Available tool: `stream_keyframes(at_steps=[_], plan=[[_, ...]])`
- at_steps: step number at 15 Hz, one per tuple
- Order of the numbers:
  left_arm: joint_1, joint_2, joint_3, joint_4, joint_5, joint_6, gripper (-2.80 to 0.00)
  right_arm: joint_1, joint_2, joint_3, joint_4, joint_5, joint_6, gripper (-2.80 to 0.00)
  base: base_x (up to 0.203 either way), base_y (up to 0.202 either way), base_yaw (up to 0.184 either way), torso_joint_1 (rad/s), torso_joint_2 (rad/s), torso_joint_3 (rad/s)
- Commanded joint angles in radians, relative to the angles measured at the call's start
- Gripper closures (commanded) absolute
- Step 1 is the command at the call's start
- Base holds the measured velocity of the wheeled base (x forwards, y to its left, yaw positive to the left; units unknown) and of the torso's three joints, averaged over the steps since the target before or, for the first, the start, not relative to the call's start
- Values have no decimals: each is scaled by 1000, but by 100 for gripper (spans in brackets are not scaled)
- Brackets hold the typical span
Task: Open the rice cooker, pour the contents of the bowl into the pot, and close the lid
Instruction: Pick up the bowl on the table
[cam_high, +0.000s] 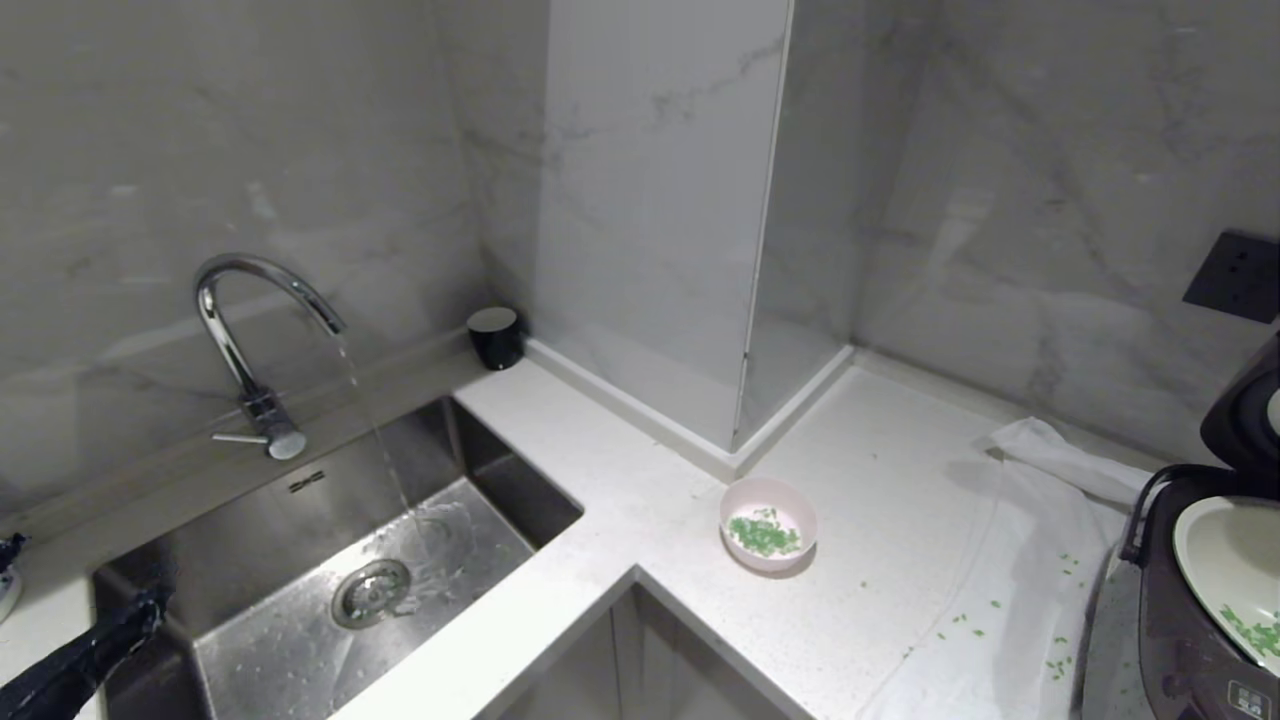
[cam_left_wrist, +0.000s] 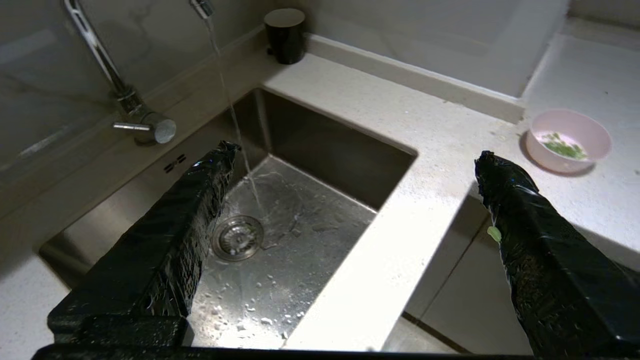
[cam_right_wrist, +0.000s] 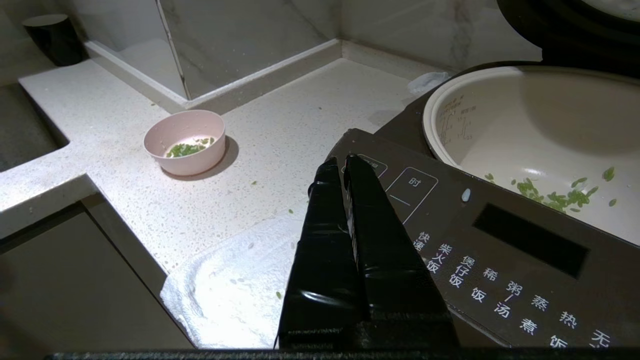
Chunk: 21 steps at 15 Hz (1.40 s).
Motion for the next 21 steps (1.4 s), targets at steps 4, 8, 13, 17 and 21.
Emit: stream_keyframes(at_steps=[4,8,13,17,21], plan=[[-32,42,-33,0,4,25,-280,0,0,0,1,0,0,0,0,0,0,0,0,0],[-111,385,-246,-126,5,19,-280,0,0,0,-1,-1,0,0,0,0,0,0,0,0],[-293,781,-488,-194,3,-70,-280,0,0,0,0,-1,0,0,0,0,0,0,0,0],[-349,1177,-809,-197,4,-145,-280,0,0,0,-1,0,0,0,0,0,0,0,0,0],[-438,1493,-1212,-105,14,-214,-280,0,0,0,-1,0,0,0,0,0,0,0,0,0]])
